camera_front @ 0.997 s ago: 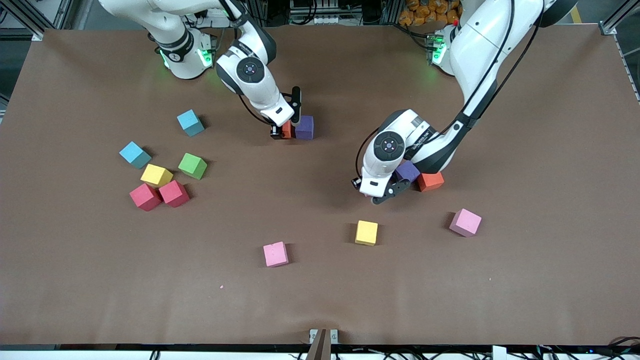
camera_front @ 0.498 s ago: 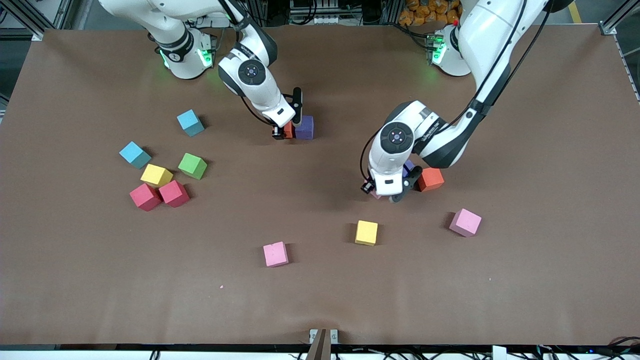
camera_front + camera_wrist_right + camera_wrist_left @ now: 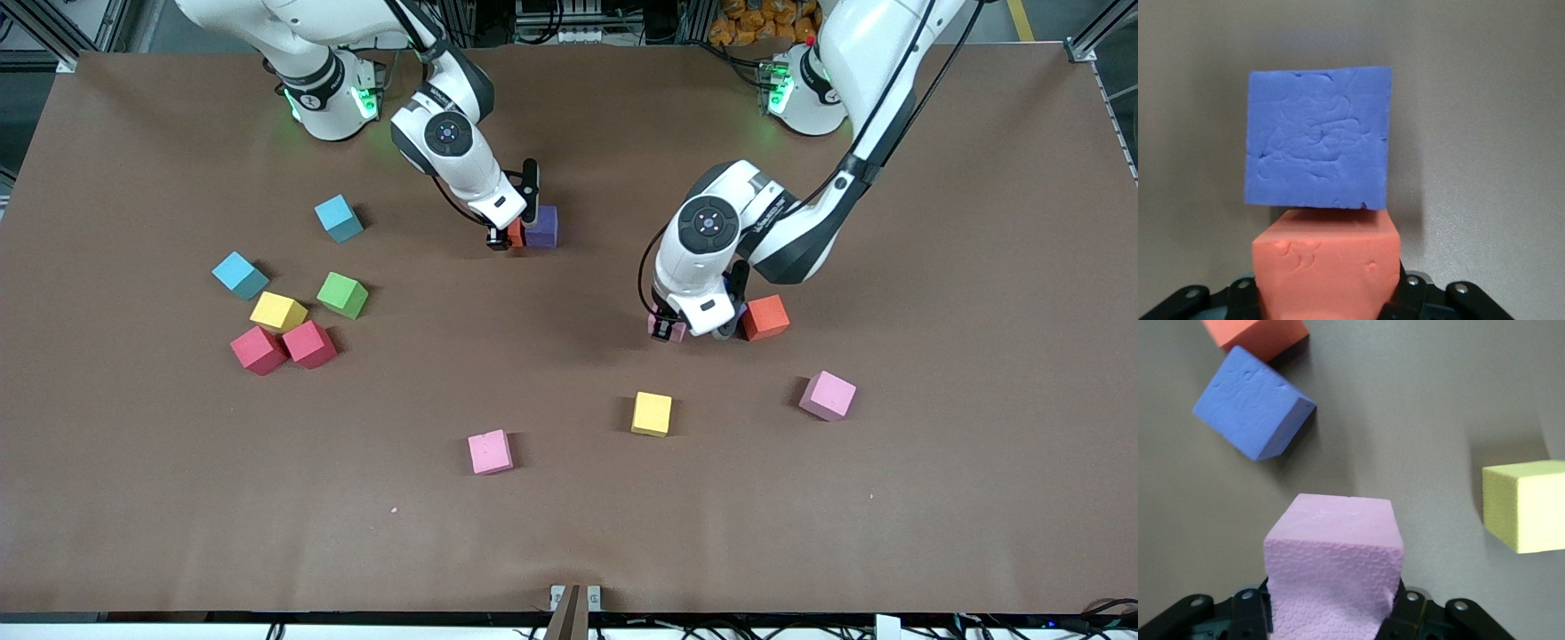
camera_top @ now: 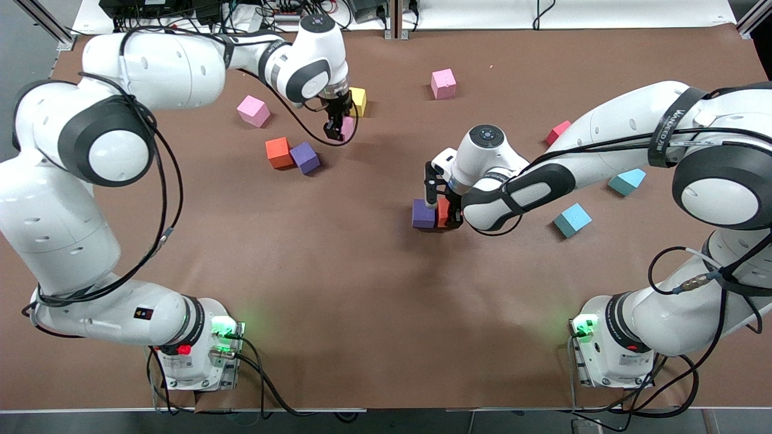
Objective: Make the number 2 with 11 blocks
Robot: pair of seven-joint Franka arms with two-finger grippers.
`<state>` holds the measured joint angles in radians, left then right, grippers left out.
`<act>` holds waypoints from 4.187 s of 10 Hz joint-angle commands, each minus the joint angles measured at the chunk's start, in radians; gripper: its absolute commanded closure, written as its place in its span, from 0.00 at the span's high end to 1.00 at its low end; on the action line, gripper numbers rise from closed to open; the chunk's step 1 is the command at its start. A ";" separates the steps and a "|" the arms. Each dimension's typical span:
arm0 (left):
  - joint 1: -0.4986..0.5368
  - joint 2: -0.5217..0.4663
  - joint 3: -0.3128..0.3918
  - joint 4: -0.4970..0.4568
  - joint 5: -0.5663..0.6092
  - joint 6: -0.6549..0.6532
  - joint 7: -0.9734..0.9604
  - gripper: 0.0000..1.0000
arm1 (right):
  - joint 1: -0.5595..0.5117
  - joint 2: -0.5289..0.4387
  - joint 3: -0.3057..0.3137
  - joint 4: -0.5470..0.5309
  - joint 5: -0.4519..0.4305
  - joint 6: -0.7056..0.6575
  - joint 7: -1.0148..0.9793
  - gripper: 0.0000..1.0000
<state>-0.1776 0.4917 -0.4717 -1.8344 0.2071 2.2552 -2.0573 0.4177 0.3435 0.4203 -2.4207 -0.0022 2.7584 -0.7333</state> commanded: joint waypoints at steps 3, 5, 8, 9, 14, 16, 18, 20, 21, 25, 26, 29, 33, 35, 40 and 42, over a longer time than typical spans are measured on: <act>0.046 -0.047 -0.008 -0.039 -0.071 0.030 -0.070 0.00 | 0.010 -0.001 -0.002 -0.004 -0.012 0.013 0.000 0.45; 0.036 -0.047 -0.031 -0.061 -0.071 0.030 -0.119 0.00 | 0.015 -0.001 -0.003 -0.004 -0.012 0.012 0.000 0.45; 0.030 -0.050 -0.076 -0.063 -0.071 0.030 -0.210 0.00 | 0.019 -0.001 -0.003 -0.003 -0.012 0.013 0.000 0.45; 0.030 -0.045 -0.080 -0.063 -0.069 0.030 -0.237 0.00 | 0.021 -0.001 -0.003 -0.003 -0.012 0.015 0.000 0.45; -0.003 -0.007 -0.084 -0.075 -0.071 0.034 -0.343 0.00 | 0.016 -0.014 -0.008 -0.001 -0.013 -0.003 0.002 1.00; -0.040 -0.001 -0.084 -0.095 -0.071 0.035 -0.363 0.00 | 0.016 -0.026 -0.005 -0.001 -0.010 -0.026 0.003 1.00; -0.062 0.016 -0.084 -0.100 -0.071 0.044 -0.377 0.00 | 0.016 -0.063 -0.002 -0.001 -0.004 -0.087 0.002 1.00; -0.101 0.019 -0.084 -0.126 -0.071 0.087 -0.414 0.00 | 0.016 -0.151 0.000 -0.003 -0.002 -0.196 -0.003 1.00; -0.134 0.016 -0.084 -0.152 -0.071 0.118 -0.438 0.00 | 0.016 -0.190 0.000 -0.001 -0.001 -0.232 -0.005 1.00; -0.207 0.019 -0.081 -0.189 -0.061 0.208 -0.541 0.00 | -0.120 -0.346 -0.002 0.014 -0.001 -0.423 0.002 1.00; -0.224 0.019 -0.079 -0.201 -0.057 0.239 -0.560 0.00 | -0.207 -0.363 -0.002 0.029 -0.001 -0.436 -0.001 1.00; -0.269 0.053 -0.076 -0.198 -0.057 0.283 -0.564 0.00 | -0.417 -0.376 -0.031 0.167 -0.008 -0.556 -0.015 1.00; -0.299 0.090 -0.073 -0.180 -0.031 0.299 -0.601 0.00 | -0.652 -0.276 -0.034 0.195 -0.015 -0.473 0.000 1.00; -0.303 0.126 -0.071 -0.148 0.008 0.299 -0.633 0.00 | -0.721 -0.198 -0.041 0.186 -0.013 -0.369 -0.032 1.00; -0.315 0.151 -0.071 -0.121 0.032 0.299 -0.652 0.00 | -0.790 -0.044 -0.045 0.209 -0.012 -0.257 -0.040 1.00; -0.318 0.151 -0.071 -0.120 0.037 0.299 -0.652 0.09 | -0.789 0.000 -0.045 0.207 -0.010 -0.199 -0.040 1.00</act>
<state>-0.4812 0.6294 -0.5495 -1.9711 0.2127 2.5486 -2.6758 -0.3583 0.3039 0.3633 -2.2334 -0.0057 2.5336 -0.7718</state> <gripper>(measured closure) 0.405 0.000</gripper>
